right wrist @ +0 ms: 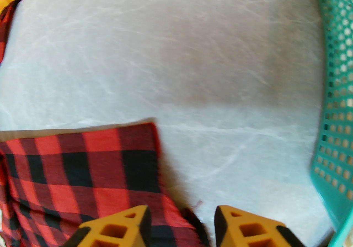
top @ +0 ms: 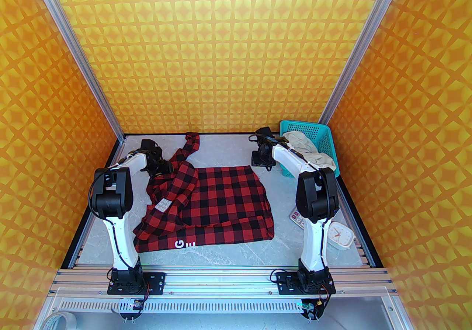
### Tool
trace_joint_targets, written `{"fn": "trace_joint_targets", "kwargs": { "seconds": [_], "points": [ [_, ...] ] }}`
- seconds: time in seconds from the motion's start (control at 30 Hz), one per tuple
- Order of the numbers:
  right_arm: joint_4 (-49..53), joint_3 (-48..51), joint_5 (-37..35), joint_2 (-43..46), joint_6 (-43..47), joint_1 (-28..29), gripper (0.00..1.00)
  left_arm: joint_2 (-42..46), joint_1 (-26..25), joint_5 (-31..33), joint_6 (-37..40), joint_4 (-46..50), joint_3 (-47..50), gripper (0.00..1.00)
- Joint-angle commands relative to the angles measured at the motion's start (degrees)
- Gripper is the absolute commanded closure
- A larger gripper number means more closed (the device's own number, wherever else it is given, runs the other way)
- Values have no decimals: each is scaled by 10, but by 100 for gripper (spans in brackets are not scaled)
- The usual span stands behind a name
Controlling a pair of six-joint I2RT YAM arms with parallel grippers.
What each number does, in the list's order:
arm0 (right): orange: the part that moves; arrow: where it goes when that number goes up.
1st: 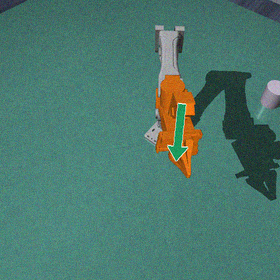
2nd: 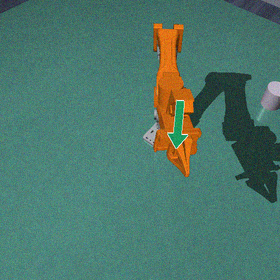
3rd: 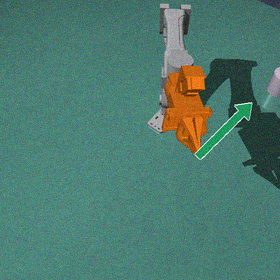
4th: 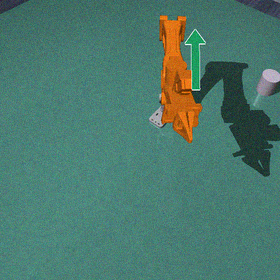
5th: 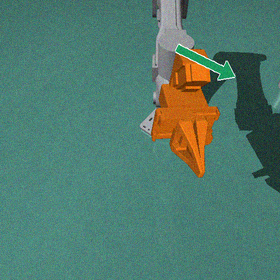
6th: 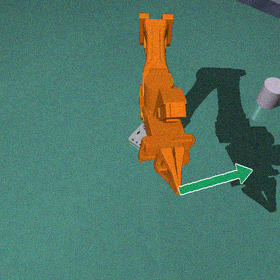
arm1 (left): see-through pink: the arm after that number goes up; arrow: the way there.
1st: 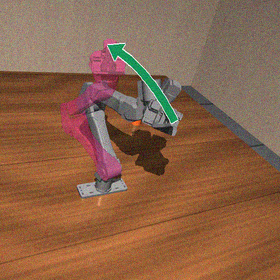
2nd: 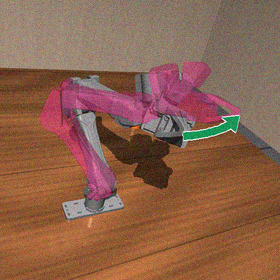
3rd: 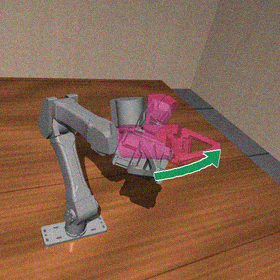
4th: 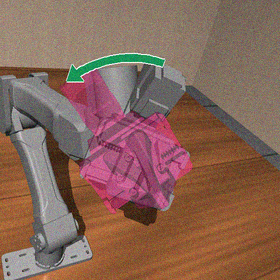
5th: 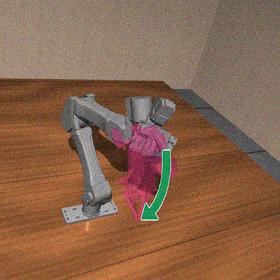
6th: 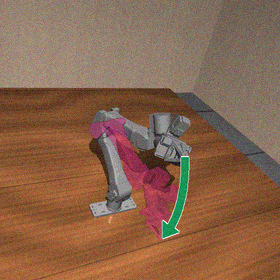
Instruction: Fold and stack the mixed laundry pile
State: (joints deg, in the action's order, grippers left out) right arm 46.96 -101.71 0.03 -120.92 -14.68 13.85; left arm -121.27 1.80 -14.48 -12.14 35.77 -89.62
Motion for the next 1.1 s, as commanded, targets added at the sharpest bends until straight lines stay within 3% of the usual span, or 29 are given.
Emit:
{"fn": "trace_joint_targets", "kwargs": {
  "seconds": [0.0,0.17,0.3,0.47,0.67,0.93,1.07],
  "points": [
    [4,-30,43,-45,1,0,52,24,11,8,26,38,-37,39],
    [32,-68,59,-81,-2,-1,52,16,20,-1,40,56,-53,38],
    [0,-26,85,-50,-20,-1,52,51,-6,-69,48,16,-24,36],
    [-17,13,103,-20,-33,0,52,28,-48,-166,60,0,-52,32],
    [-33,59,111,15,-43,-1,51,-26,-80,-186,73,5,-80,33],
    [-48,108,117,54,-50,-1,51,-59,-93,-187,80,22,-113,47],
    [-49,122,124,70,-55,0,51,-40,-104,-205,92,22,-114,76]
  ]
}}
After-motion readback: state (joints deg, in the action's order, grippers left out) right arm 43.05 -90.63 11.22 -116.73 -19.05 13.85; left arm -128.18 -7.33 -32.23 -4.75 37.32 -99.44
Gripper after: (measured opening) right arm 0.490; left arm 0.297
